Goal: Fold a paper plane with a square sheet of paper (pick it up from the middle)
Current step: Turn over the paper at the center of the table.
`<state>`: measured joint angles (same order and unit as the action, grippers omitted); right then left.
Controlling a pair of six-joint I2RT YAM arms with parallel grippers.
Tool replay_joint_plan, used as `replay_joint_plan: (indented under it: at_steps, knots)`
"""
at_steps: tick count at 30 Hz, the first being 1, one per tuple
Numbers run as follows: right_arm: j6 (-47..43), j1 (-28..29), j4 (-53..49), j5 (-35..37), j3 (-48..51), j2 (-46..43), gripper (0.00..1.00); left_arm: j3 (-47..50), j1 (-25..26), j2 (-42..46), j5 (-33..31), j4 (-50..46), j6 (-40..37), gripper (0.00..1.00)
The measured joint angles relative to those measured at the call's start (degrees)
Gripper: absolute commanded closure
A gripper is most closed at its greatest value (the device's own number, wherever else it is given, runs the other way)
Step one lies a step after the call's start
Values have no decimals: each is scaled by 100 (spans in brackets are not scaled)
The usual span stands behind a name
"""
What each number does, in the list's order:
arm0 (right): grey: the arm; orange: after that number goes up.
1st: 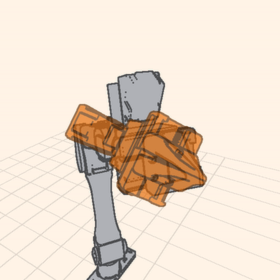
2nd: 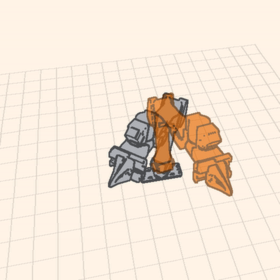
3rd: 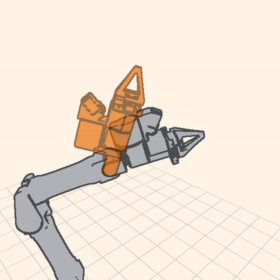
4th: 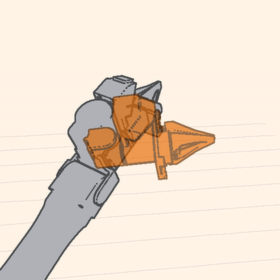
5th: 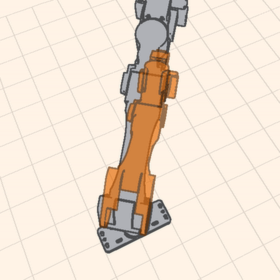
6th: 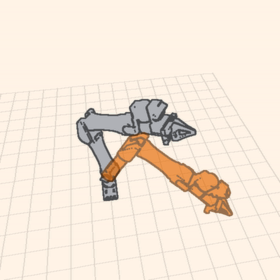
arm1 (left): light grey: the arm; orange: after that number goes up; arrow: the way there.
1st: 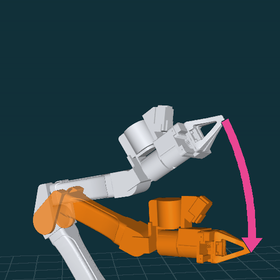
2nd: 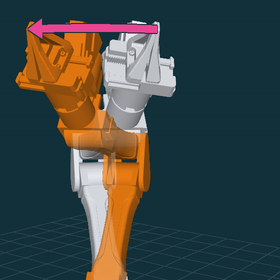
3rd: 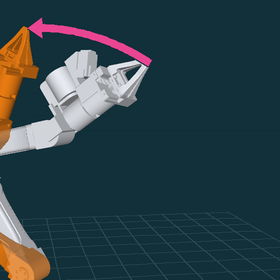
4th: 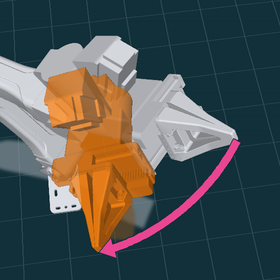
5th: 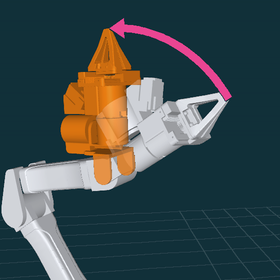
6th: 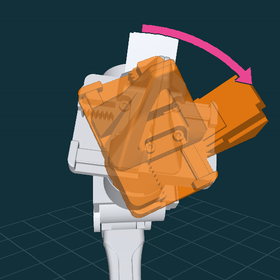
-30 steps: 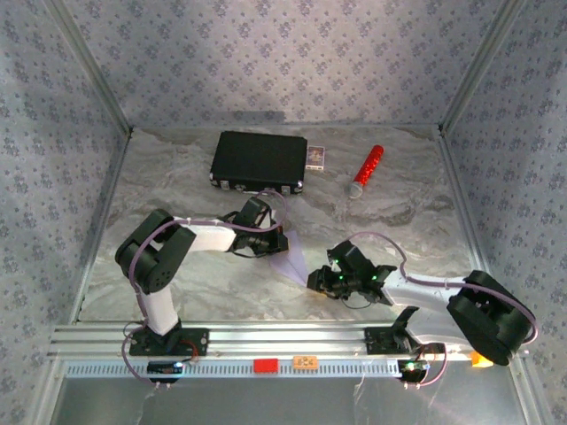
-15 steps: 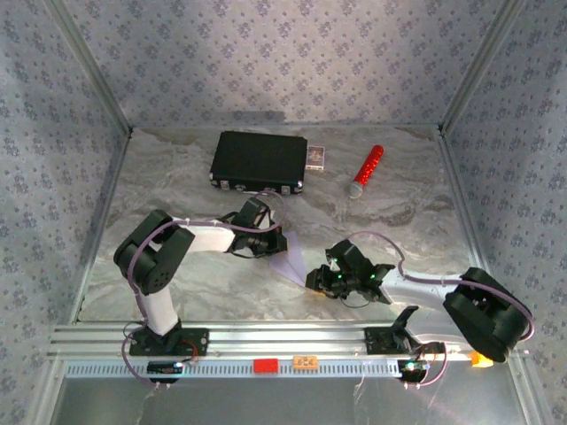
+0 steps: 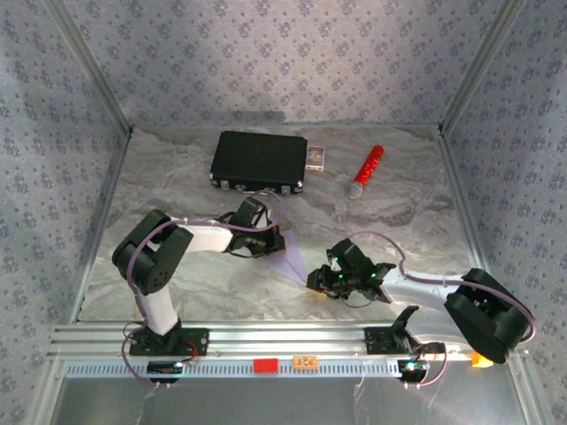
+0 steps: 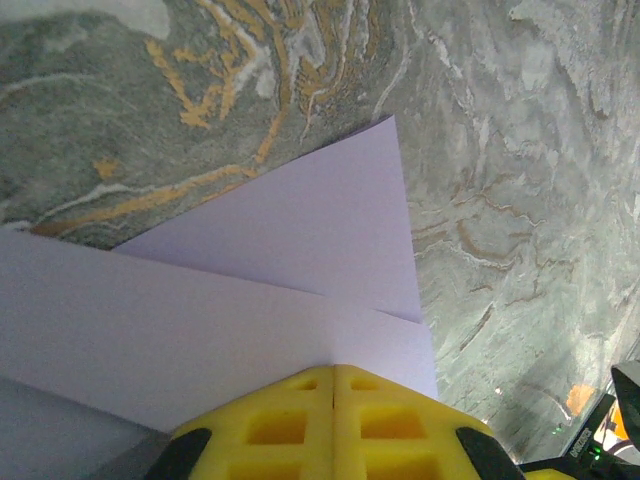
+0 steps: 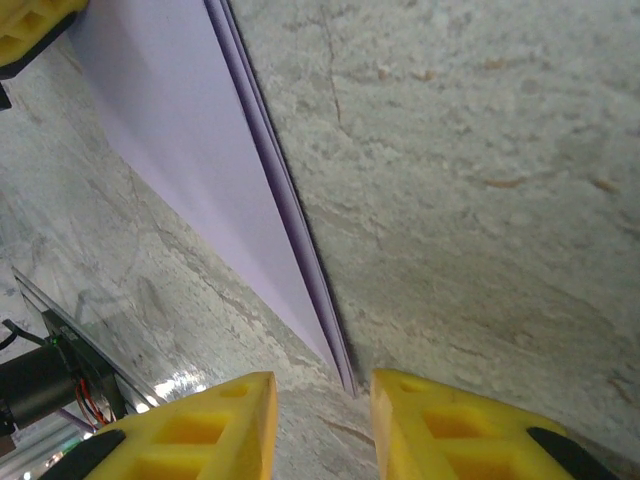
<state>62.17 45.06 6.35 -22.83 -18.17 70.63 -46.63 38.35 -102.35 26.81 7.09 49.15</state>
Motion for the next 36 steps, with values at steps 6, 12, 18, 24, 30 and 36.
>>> replay_joint_plan:
  at_steps: [6,12,18,24,30,36]
  knots:
    - [4,-35,225,-74,-79,212,68,31,-11,0,39,52,0,98]
    - [0,-109,376,26,-105,223,66,31,-11,0,50,57,0,98]
    - [-31,-236,599,4,-120,223,66,31,-11,0,68,57,2,97]
    - [-144,-339,785,-72,-127,264,68,31,-11,0,81,57,4,97]
    - [-203,-407,907,-168,-127,310,70,31,-11,0,85,57,44,97]
    - [-225,-407,977,-210,-127,376,71,31,-11,0,85,57,46,97]
